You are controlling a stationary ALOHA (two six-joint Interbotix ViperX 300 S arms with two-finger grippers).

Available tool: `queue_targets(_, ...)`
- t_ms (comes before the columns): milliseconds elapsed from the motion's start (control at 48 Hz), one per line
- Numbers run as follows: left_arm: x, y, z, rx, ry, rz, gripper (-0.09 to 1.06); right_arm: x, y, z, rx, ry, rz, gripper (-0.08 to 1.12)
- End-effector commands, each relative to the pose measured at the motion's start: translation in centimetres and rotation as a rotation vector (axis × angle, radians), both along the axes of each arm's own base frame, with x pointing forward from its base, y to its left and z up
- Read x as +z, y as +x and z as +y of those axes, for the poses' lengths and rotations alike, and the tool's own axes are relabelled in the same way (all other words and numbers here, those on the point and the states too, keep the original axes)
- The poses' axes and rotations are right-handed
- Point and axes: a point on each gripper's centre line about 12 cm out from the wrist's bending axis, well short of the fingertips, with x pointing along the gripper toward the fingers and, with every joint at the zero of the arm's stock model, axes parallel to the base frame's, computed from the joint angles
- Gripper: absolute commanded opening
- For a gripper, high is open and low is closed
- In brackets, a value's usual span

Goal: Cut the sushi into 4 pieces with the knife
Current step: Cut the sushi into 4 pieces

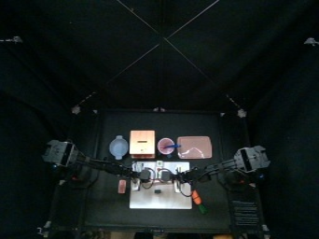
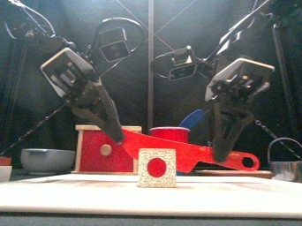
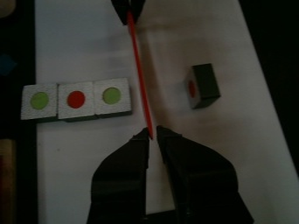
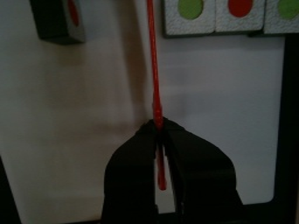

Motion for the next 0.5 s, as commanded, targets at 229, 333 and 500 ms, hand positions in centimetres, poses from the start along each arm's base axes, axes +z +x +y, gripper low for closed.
queue_targets(229, 3.6, -1.3, -0.2, 0.026, -0.06, -0.104, 0.69, 4.0, -2.7, -0.2, -0.018, 0.027, -0.06, 0.17)
queue_targets(333, 4.7, -2.0, -0.1, 0.037, -0.08, -0.155, 0.69, 5.1, -4.4, -0.1, -0.022, 0.034, -0.048, 0.17)
queue_targets(500, 6.8, -3.1, 0.2, 0.042, -0.101, -0.275, 0.68, 6.4, -7.6, -0.1, -0.043, 0.064, -0.01, 0.19)
